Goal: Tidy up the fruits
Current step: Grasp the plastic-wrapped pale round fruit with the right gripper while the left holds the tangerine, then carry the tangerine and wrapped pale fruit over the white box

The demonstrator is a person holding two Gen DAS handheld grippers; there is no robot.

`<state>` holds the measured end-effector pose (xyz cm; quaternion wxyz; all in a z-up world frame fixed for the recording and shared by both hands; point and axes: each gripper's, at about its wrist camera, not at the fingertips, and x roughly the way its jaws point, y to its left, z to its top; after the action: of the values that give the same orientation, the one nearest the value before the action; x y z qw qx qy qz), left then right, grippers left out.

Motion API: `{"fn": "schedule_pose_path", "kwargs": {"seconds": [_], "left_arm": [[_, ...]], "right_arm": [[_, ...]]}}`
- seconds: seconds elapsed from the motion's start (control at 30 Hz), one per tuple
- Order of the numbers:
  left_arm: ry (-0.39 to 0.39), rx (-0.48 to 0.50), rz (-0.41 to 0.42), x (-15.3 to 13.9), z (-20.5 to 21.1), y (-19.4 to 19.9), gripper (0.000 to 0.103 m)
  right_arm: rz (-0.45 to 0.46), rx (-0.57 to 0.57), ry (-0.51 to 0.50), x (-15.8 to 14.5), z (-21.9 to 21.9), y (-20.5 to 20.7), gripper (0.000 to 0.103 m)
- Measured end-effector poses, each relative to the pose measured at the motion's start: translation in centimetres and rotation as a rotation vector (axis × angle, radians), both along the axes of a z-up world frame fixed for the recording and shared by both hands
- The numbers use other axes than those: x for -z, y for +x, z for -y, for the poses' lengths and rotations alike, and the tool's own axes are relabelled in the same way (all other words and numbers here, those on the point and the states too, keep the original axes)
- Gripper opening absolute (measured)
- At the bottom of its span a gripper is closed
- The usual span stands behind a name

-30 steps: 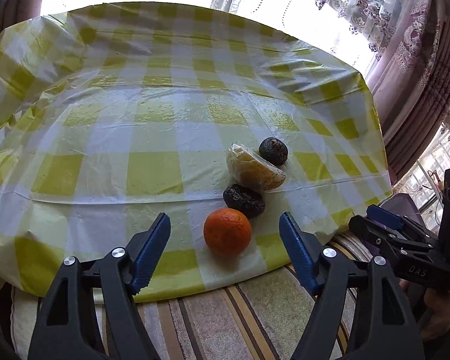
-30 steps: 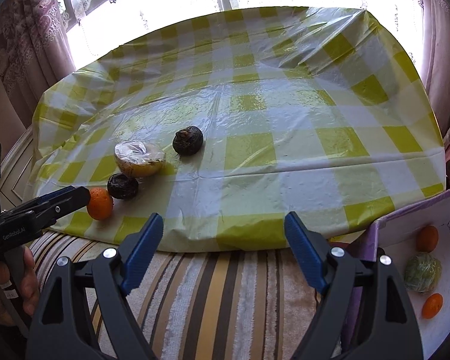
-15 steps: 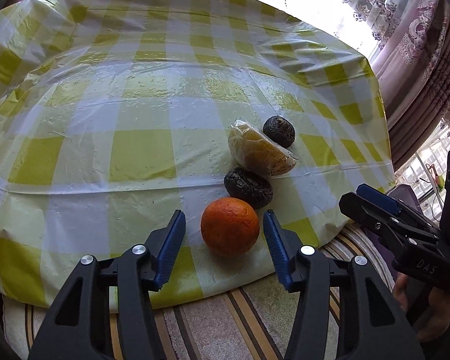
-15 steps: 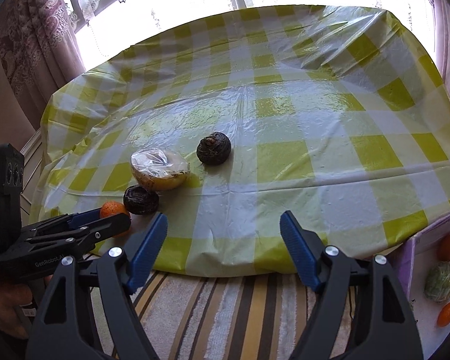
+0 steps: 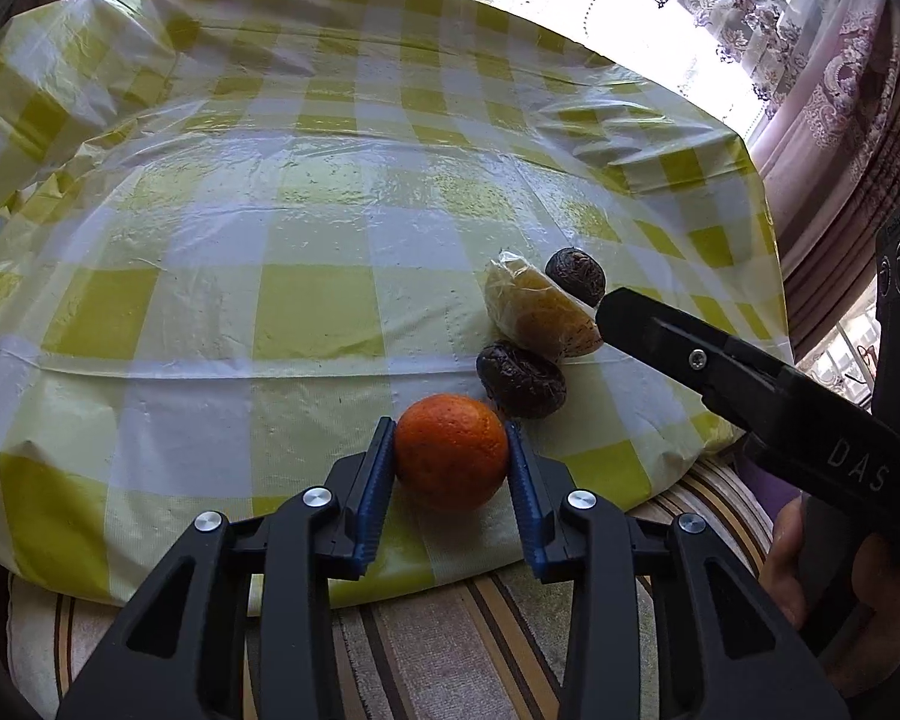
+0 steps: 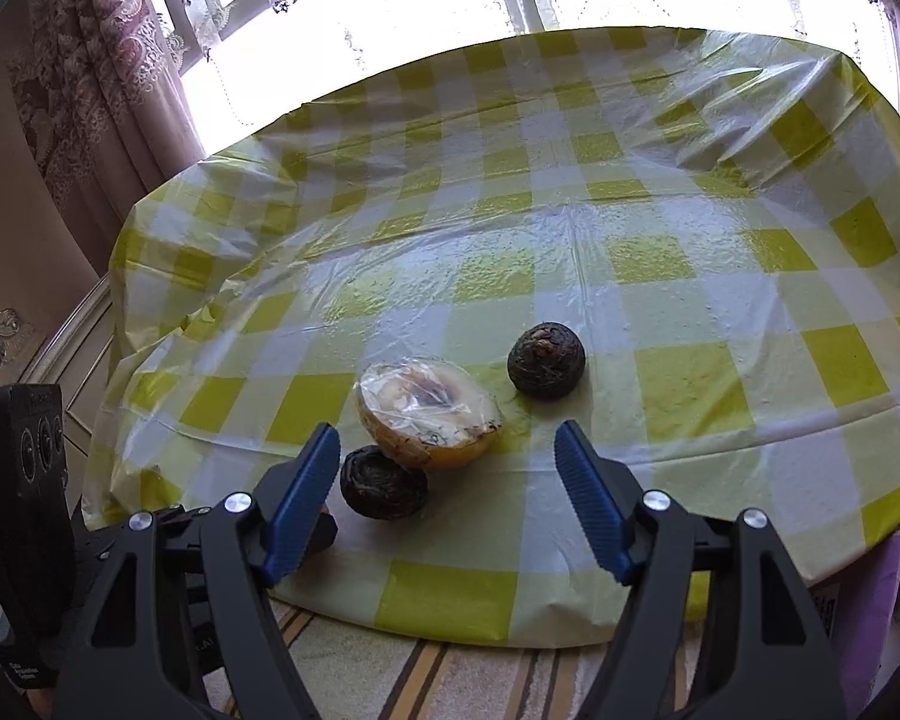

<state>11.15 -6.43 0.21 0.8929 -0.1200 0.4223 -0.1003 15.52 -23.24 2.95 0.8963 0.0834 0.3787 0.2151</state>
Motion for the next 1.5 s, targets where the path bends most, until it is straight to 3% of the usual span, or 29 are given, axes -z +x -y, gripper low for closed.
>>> {"fn": "schedule_pose_path", "kwargs": {"seconds": [0.23,0.4,0.7,0.93,1.03,1.2,1.5], "left_arm": [[-0.028,-0.096,0.029,-0.4,-1.9,-0.8,0.035],[-0.033,-0.095,0.033,-0.4,-2.1,-0.8,0.035],[-0.040,-0.099,0.035,-0.2,-2.2,-0.8,0.035],[-0.036,-0.099,0.036,-0.2,-2.2,-0.9,0.035],[-0.029,-0.100,0.034,-0.2,-2.0,-0.7,0.035],[-0.016,-0.109,0.039,-0.2,-1.9,-0.9,0.034],[0.032,-0.111,0.043,-0.4,-1.2,-0.8,0.034]], "right_arm": [[-0.041,0.023,-0.010,0.4,-2.2,2.3,0.074],[-0.112,0.047,0.005,1.6,-2.4,3.8,0.074],[-0.137,0.024,-0.004,2.2,-3.3,4.4,0.075],[-0.122,0.009,-0.014,1.8,-3.9,4.3,0.076],[-0.150,0.007,-0.032,2.4,-4.2,4.7,0.067],[-0.139,-0.011,-0.035,2.4,-4.3,4.5,0.065],[-0.066,-0.009,-0.026,0.9,-2.9,2.8,0.065]]}}
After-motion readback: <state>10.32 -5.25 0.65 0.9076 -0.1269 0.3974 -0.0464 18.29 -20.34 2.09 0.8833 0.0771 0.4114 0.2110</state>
